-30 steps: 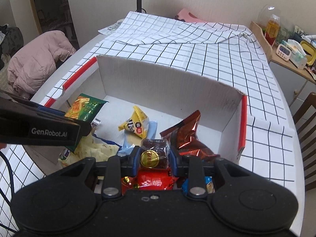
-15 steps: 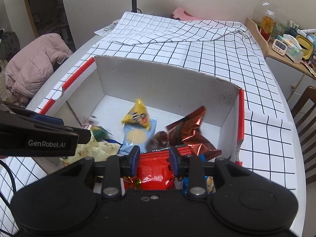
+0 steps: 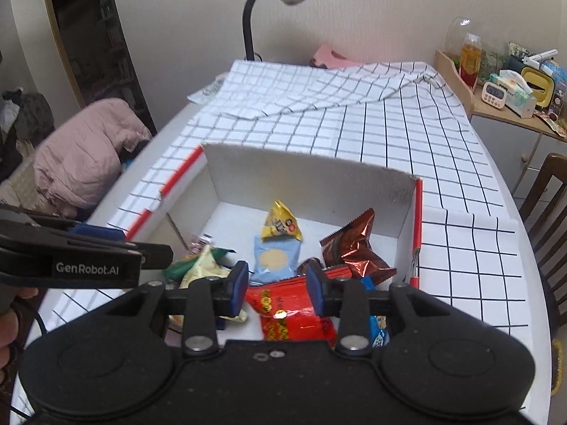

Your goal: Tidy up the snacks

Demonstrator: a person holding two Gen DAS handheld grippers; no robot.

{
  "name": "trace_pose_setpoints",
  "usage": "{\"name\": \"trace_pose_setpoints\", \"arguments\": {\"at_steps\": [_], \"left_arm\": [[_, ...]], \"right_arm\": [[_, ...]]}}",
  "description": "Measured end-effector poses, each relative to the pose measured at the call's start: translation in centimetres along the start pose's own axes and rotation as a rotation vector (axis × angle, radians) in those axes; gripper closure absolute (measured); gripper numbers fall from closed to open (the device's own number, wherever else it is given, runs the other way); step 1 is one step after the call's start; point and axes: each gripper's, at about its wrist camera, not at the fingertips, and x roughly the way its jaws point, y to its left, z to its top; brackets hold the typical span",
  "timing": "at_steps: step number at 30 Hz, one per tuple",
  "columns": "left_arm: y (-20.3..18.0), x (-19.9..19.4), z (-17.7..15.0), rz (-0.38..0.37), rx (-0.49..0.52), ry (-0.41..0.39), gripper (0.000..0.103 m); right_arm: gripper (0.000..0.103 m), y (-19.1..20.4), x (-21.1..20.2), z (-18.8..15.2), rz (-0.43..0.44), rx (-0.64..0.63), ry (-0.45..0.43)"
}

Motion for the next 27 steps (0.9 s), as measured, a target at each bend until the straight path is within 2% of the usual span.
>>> {"name": "trace_pose_setpoints", "arguments": {"at_steps": [8, 12, 13, 15, 18, 20, 24, 26, 27], "left_arm": [[-0.2, -4.0, -1.4, -0.015, 0.011, -0.060, 0.044], [-0.2, -6.0, -2.1, -0.030, 0.014, -0.092, 0.043], [-0.2, -6.4, -2.4, -0.034, 0.016, -0.099, 0.041], [-0.2, -7.3, -2.9, -0.040, 0.020, -0.114, 0.040], [-0.2, -8.4, -3.6, -0.058, 0.019, -0.125, 0.038], [-0.1, -9.0, -4.3, -0.071, 0.012, -0.131, 0.030], [-0.1, -10.4, -5.5, -0.087, 0.008, -0.155, 0.028], [-0.1, -11.2, -6.1, -0.096, 0.005, -0.170, 0.019], [0.0, -11.5, -6.4, -0.102, 0.000, -0.177, 0.018]], "right_arm": [[0.058, 0.8, -4.1, -0.6, 0.030, 0.001, -0.077], [0.025, 1.1, -6.2, -1.2, 0.024, 0.017, -0.135], [0.022, 1.2, -6.7, -1.4, 0.025, 0.016, -0.149], [0.022, 1.3, -7.7, -1.7, 0.033, 0.010, -0.165], [0.015, 1.5, -9.0, -2.3, 0.045, 0.002, -0.186], [0.011, 1.7, -9.8, -2.7, 0.049, 0.005, -0.203], [0.006, 2.0, -11.4, -3.7, 0.064, 0.006, -0.228], [0.004, 2.1, -12.0, -4.2, 0.065, 0.008, -0.240], [0.003, 2.3, -12.4, -4.6, 0.066, 0.009, -0.246]]}}
